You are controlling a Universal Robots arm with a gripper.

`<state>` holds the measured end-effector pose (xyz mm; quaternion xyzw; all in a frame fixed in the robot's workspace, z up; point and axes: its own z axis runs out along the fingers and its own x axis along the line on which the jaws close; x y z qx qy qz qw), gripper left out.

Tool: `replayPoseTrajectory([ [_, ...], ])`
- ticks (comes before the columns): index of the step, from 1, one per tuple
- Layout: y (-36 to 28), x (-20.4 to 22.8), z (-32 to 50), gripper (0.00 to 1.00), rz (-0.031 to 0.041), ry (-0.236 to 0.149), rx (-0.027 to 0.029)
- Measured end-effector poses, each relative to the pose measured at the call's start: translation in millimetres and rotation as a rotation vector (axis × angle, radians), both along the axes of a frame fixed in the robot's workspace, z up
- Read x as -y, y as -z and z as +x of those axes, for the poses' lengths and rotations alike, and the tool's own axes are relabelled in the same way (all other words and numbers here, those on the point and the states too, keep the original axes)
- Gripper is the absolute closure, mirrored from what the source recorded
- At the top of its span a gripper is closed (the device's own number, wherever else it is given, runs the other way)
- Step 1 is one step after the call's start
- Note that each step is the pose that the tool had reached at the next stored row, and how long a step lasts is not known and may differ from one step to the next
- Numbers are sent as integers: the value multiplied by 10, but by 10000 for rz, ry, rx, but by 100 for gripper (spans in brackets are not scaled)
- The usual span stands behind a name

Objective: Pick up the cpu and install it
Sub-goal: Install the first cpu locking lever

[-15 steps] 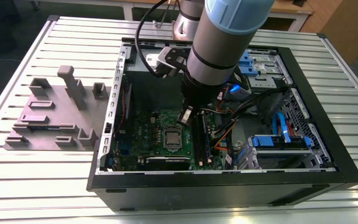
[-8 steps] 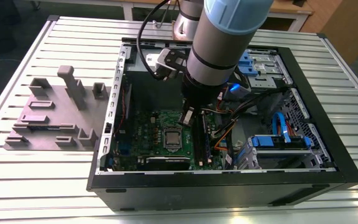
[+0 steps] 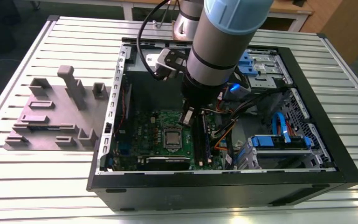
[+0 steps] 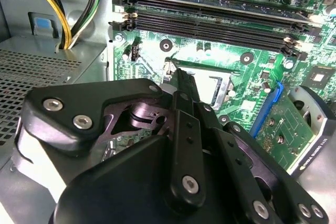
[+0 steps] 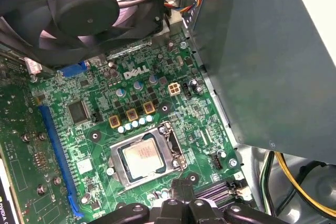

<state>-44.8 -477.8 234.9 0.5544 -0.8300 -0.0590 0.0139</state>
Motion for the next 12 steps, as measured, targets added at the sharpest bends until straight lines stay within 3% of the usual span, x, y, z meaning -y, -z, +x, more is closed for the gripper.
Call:
replayPoseTrajectory([
  [2,1,0,0,89,1,-106,0],
  [12,21,1,0,89,0,-1726,8],
])
